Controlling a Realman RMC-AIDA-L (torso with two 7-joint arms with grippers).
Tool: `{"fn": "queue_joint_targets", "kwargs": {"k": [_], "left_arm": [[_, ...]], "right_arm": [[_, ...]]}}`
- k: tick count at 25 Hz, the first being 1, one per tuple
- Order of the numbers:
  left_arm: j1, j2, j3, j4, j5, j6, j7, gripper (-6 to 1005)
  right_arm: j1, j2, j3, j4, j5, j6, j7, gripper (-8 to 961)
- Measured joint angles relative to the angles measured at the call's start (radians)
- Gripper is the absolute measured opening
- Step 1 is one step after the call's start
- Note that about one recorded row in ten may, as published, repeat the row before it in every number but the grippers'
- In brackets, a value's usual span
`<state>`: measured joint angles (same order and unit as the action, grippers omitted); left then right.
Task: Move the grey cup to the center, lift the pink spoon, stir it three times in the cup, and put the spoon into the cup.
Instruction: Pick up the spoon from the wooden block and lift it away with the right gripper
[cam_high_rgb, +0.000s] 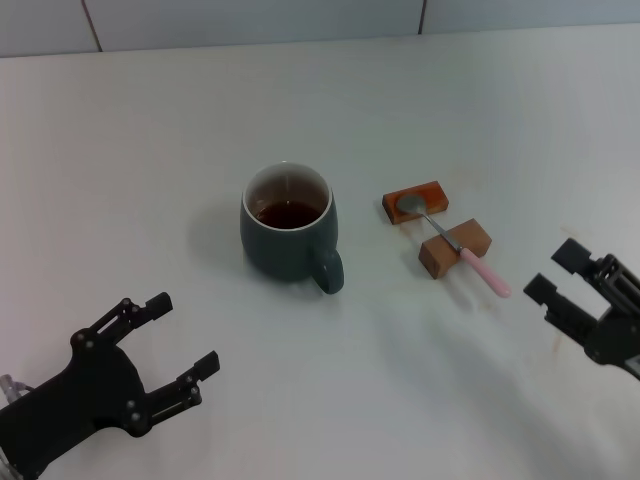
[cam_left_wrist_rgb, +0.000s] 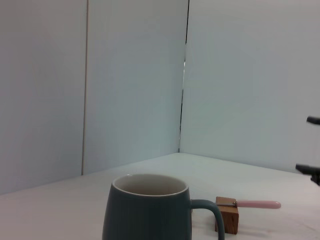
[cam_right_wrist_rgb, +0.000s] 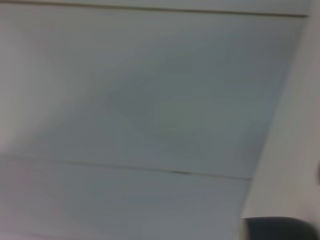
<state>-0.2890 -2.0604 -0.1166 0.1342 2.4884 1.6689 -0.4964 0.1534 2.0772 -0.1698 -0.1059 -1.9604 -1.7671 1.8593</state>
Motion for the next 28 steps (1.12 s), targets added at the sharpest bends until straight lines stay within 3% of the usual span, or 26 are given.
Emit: {"fn": "queue_joint_targets", "kwargs": {"k": [9, 28], "left_arm": [[-0.002, 0.0, 0.001, 0.005, -0.001, 0.002, -0.003, 859], [-0.005, 0.0, -0.005, 0.007, -0.004, 0.01, -0.017, 859]], "right_arm": [[-0.015, 0.001, -0.001, 0.011, -0.007, 0.116, 0.024, 798], [0.05, 0.001, 0.001, 0.045, -0.027, 0.267, 0.051, 798]]}}
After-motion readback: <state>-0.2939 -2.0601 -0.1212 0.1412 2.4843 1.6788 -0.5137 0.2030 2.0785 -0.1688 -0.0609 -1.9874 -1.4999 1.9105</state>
